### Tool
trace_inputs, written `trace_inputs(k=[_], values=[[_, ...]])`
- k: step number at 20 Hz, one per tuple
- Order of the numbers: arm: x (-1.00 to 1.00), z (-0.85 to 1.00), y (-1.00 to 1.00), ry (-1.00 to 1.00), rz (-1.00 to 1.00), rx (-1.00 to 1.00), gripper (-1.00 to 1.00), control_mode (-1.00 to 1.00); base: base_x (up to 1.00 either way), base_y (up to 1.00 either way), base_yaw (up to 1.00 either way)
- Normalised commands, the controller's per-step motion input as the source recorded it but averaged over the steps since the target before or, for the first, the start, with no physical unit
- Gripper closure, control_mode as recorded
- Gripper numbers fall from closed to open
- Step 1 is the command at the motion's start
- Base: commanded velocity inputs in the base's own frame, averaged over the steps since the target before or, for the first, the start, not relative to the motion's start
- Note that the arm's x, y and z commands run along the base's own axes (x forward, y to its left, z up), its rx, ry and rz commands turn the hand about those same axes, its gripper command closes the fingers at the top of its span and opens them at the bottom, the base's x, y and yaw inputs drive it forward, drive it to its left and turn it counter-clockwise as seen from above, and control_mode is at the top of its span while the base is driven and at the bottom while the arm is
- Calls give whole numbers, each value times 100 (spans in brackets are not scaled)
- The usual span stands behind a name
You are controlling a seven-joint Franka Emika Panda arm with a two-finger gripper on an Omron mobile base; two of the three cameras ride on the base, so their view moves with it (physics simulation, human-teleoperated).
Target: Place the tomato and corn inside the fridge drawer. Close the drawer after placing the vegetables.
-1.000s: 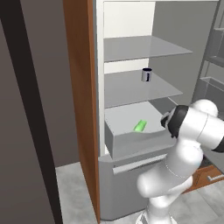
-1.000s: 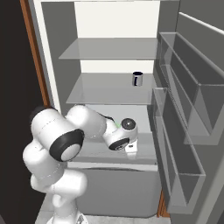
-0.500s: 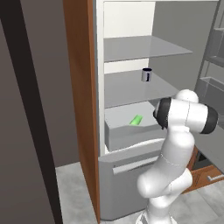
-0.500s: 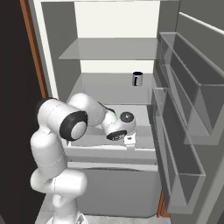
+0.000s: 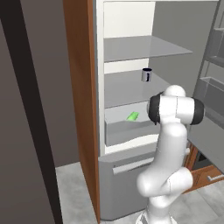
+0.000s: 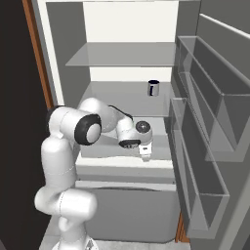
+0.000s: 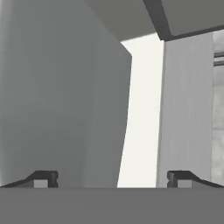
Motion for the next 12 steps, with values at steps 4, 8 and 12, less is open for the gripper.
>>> trace_inputs(k=[4, 8, 12], values=[[58, 0, 3, -4, -2, 1, -100, -100, 0, 0, 0], [57, 0, 8, -4, -3, 0, -100, -100, 0, 0, 0], [-23, 13, -15, -4, -6, 1, -100, -100, 0, 0, 0]])
